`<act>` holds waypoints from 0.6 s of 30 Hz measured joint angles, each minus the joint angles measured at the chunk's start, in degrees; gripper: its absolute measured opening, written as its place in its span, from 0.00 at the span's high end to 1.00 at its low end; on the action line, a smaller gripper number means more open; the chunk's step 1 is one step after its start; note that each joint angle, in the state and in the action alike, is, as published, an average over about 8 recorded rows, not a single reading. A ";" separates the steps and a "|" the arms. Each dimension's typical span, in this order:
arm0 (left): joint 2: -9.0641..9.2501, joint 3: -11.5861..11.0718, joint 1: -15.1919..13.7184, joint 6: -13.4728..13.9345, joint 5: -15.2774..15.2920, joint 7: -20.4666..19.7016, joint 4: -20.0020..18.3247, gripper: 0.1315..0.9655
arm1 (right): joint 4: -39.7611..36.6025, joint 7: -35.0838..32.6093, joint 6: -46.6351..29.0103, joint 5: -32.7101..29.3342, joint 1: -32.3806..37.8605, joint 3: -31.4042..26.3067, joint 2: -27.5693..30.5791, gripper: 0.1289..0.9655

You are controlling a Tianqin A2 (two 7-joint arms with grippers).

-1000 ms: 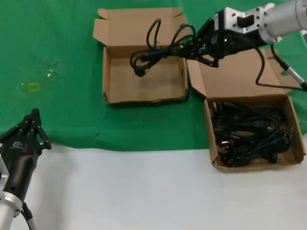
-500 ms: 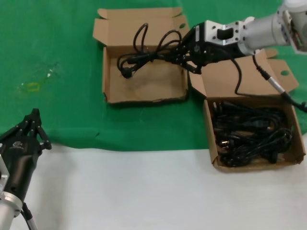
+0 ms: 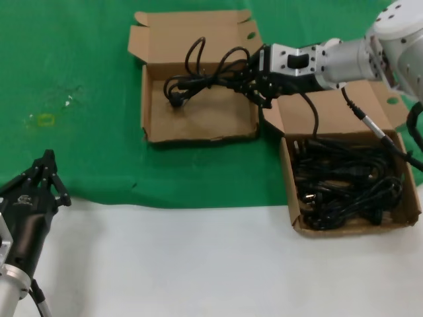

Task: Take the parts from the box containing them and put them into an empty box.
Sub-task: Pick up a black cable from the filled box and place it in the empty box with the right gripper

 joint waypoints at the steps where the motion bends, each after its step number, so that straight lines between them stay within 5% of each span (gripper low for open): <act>1: 0.00 0.00 0.00 0.00 0.00 0.00 0.00 0.99 | -0.01 -0.18 0.49 0.03 -0.24 0.07 -0.07 0.95; 18: 0.00 0.00 0.00 0.00 0.00 0.00 0.00 0.99 | -0.15 -2.68 6.23 0.37 -2.58 0.84 -0.65 0.95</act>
